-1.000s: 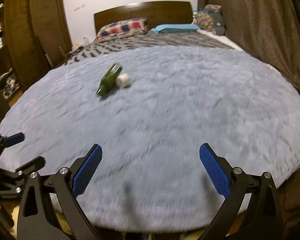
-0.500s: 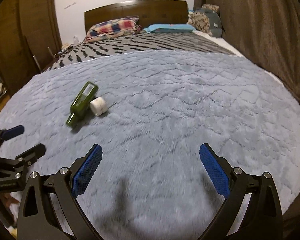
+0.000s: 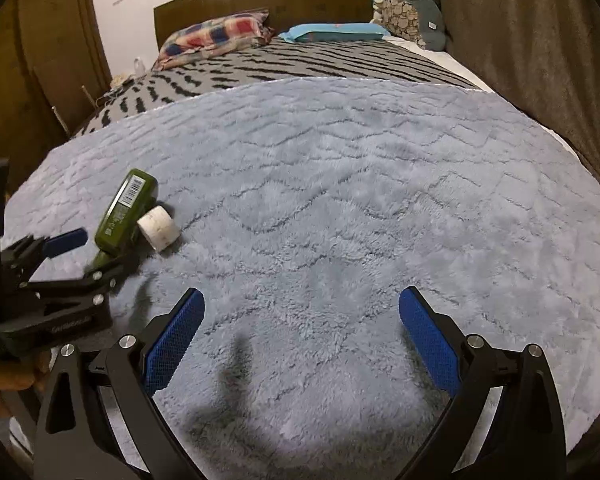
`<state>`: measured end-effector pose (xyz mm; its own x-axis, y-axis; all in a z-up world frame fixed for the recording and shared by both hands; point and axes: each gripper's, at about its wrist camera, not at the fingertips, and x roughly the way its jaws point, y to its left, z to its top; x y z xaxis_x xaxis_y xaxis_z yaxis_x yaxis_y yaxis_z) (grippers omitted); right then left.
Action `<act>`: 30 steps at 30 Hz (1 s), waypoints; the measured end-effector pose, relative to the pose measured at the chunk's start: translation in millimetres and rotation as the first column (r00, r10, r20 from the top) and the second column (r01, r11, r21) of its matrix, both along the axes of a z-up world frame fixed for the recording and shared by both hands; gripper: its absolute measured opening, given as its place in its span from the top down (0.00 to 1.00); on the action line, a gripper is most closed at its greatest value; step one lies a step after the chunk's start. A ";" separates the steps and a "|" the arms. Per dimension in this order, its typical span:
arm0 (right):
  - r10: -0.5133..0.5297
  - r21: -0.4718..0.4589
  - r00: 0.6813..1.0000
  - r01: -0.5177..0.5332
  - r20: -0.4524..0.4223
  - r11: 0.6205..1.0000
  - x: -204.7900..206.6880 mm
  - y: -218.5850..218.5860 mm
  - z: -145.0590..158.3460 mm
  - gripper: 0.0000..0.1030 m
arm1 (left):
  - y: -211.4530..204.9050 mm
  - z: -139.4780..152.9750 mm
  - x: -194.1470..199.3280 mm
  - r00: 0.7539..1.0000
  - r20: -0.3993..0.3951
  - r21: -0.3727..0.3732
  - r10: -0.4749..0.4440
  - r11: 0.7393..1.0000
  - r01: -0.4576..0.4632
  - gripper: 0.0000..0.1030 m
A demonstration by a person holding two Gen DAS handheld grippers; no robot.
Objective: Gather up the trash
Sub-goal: 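Grasp the last green bottle with the left tool while the right grasps the white tape roll, then carry both held items down past the bed edge toward the bin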
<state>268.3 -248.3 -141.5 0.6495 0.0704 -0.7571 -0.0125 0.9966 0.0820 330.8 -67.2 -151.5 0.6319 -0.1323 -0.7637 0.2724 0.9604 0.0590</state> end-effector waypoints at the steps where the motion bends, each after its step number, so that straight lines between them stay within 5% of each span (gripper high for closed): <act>1: 0.000 0.000 1.000 0.000 -0.003 1.000 1.6 -0.5 -1.2 0.05 | -0.1 -0.6 3.6 1.000 -0.006 -0.004 -0.005 1.000 0.005 0.39; 2: -0.001 0.000 1.000 0.001 -0.005 1.000 3.1 -0.7 -2.1 0.05 | -0.3 -1.8 7.2 1.000 -0.016 -0.015 -0.018 1.000 0.017 0.53; 3: 0.000 0.001 1.000 0.000 -0.006 1.000 4.6 -0.5 -2.5 0.05 | -0.1 -2.7 9.1 0.999 -0.024 -0.023 -0.026 0.999 0.025 0.55; 17: 0.135 0.038 0.991 -0.135 0.004 0.990 34.3 61.1 -5.9 0.08 | 47.5 13.2 2.0 0.999 0.022 0.031 0.023 0.999 -0.024 0.56; 24: 0.172 0.064 0.985 -0.171 -0.022 0.983 63.0 94.9 -13.7 0.28 | 70.5 15.7 0.6 0.999 0.023 0.034 0.035 0.999 -0.036 0.56; 28: 0.197 0.033 0.978 -0.196 -0.066 0.980 76.4 111.4 -24.3 0.59 | 77.4 15.6 -0.5 0.999 0.019 0.022 0.040 0.999 -0.040 0.56; 30: 0.202 0.028 0.978 -0.200 -0.057 0.979 74.8 112.7 -22.6 0.61 | 78.4 16.4 -2.5 0.999 0.019 0.017 0.040 0.999 -0.040 0.56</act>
<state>343.2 -135.6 -164.1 0.5747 0.2120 -0.7905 -0.2068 0.9721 0.1104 328.2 11.2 -135.1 0.6505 -0.0939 -0.7537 0.2326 0.9693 0.0801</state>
